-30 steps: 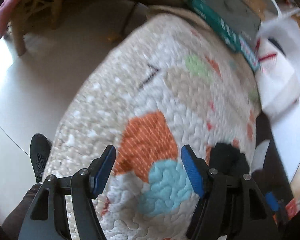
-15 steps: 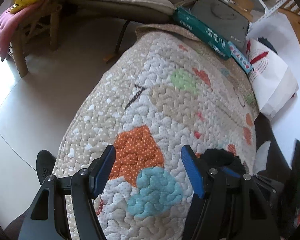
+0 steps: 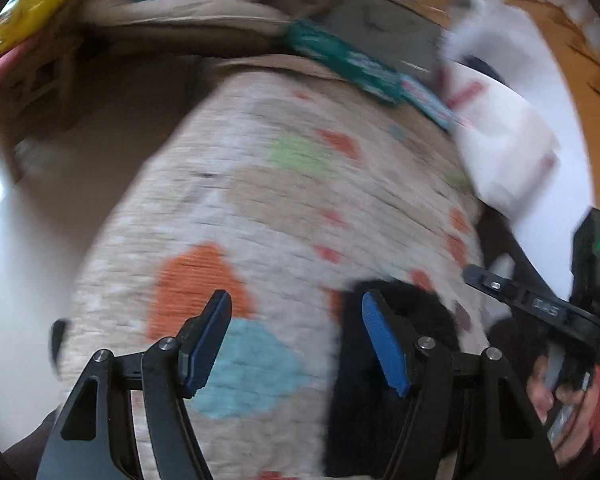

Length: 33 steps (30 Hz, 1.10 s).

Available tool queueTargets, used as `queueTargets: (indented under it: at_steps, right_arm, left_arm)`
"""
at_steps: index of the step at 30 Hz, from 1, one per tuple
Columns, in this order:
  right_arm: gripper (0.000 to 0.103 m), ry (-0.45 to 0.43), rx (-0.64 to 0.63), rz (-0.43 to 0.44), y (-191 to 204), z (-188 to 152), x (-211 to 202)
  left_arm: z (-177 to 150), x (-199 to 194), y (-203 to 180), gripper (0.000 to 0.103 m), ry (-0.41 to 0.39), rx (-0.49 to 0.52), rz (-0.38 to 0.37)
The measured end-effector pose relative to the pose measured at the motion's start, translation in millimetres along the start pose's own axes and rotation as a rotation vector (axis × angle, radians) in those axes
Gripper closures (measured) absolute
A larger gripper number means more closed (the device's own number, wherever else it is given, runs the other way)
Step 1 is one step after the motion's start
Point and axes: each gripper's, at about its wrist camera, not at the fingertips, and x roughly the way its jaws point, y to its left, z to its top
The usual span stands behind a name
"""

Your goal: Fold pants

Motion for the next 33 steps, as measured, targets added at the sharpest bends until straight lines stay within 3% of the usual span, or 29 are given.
queueTargets:
  at_steps: [4, 7, 8, 10, 13, 16, 18, 20, 21, 24, 27, 29, 31, 33]
  right_arm:
    - [0.098, -0.006, 0.025, -0.021, -34.8, -42.8, -25.5]
    - [0.097, 0.026, 0.063, 0.011, -50.7, -77.7, -22.4]
    - [0.097, 0.043, 0.067, 0.016, -53.0, -86.3, -17.8]
    - [0.095, 0.057, 0.077, 0.007, -57.7, -102.7, -6.9]
    - [0.093, 0.030, 0.080, -0.004, -59.8, -111.1, -1.4]
    - [0.089, 0.026, 0.042, -0.035, -56.8, -112.0, -0.8]
    - [0.077, 0.025, 0.038, -0.077, -58.2, -112.8, -1.0]
    - [0.029, 0.017, 0.073, -0.125, -68.1, -113.2, -1.7]
    - [0.025, 0.012, 0.105, -0.110, -75.3, -113.5, -3.1]
    - [0.025, 0.014, 0.230, -0.018, -98.5, -115.2, -8.4]
    - [0.025, -0.006, 0.259, 0.014, -103.8, -111.3, -14.0]
    - [0.025, -0.010, 0.266, 0.049, -103.4, -107.1, -16.2]
    - [0.025, -0.008, 0.261, 0.076, -99.8, -101.4, -15.1]
    - [0.025, -0.002, 0.254, 0.084, -96.0, -97.7, -12.1]
  left_arm:
    - [-24.4, 14.9, -54.0, 0.036, 0.026, 0.182, -0.086]
    - [-36.4, 43.9, -65.5, 0.036, 0.090, 0.236, -0.023]
    - [-38.5, 56.8, -61.1, 0.036, 0.123, 0.230, 0.013]
    - [-43.0, 83.7, -44.5, 0.026, 0.207, 0.175, 0.014]
    - [-42.0, 87.0, -24.2, 0.022, 0.201, 0.067, -0.071]
    - [-38.6, 85.6, -26.5, 0.022, 0.222, 0.080, -0.062]
    - [-34.7, 82.4, -22.3, 0.022, 0.228, 0.059, -0.063]
    - [-29.9, 75.5, -17.7, 0.023, 0.218, 0.036, -0.048]
    - [-27.0, 72.1, -16.5, 0.023, 0.208, 0.034, -0.041]
    - [-21.0, 57.7, -16.4, 0.023, 0.151, 0.075, 0.027]
    - [-17.8, 41.9, -21.4, 0.023, 0.088, 0.136, 0.079]
    - [-17.1, 41.7, -21.3, 0.023, 0.102, 0.120, 0.025]
    - [-22.5, 51.4, -20.0, 0.023, 0.165, 0.076, -0.072]
    - [-30.7, 59.7, -19.9, 0.023, 0.208, 0.057, -0.102]
